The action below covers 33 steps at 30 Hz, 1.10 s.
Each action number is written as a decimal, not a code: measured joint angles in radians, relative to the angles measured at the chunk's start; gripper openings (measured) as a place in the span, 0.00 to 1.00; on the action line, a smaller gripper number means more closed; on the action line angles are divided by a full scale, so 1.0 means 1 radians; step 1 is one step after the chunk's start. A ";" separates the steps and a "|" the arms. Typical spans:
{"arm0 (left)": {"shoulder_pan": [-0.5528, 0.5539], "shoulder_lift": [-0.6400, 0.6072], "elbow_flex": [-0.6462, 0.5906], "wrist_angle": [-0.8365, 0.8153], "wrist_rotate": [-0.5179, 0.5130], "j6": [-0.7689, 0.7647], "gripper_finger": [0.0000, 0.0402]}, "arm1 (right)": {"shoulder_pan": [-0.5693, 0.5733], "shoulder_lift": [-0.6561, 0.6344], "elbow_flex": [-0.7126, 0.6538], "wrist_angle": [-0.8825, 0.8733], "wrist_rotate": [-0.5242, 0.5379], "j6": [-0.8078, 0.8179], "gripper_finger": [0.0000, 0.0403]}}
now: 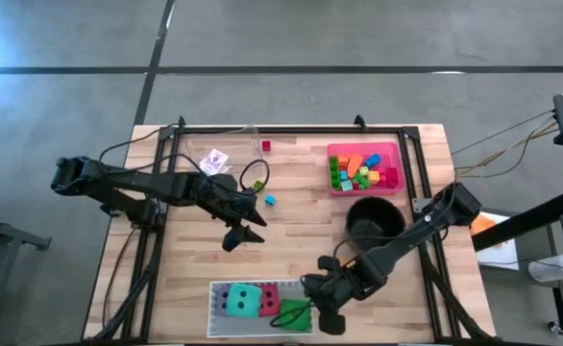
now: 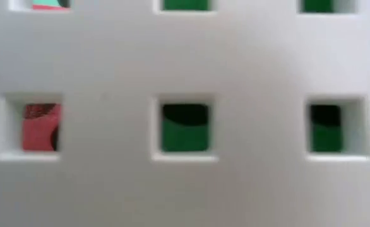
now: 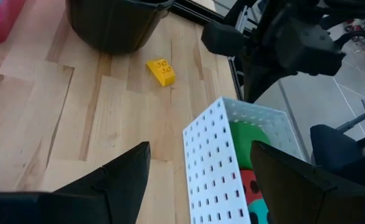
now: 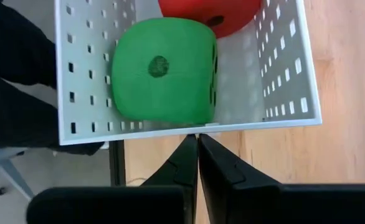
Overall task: Pick & Place Toys
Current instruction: Adjust the white bin, then put the yellow game piece into the red bin
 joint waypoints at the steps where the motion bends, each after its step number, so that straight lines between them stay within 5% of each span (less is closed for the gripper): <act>1: 0.000 -0.002 0.000 -0.002 0.000 0.000 0.69 | -0.009 0.000 0.000 0.003 0.000 -0.009 0.03; 12: 0.000 -0.051 0.000 -0.002 0.000 0.000 0.69 | -0.080 -0.002 -0.001 0.034 -0.019 -0.086 0.03; 25: 0.000 -0.072 0.000 -0.024 0.000 0.000 0.69 | -0.077 -0.002 -0.052 -0.214 -0.024 -0.282 0.03; 33: 0.000 -0.073 0.000 -0.052 0.000 0.000 0.69 | -0.086 -0.002 -0.132 -0.213 -0.145 -0.392 0.03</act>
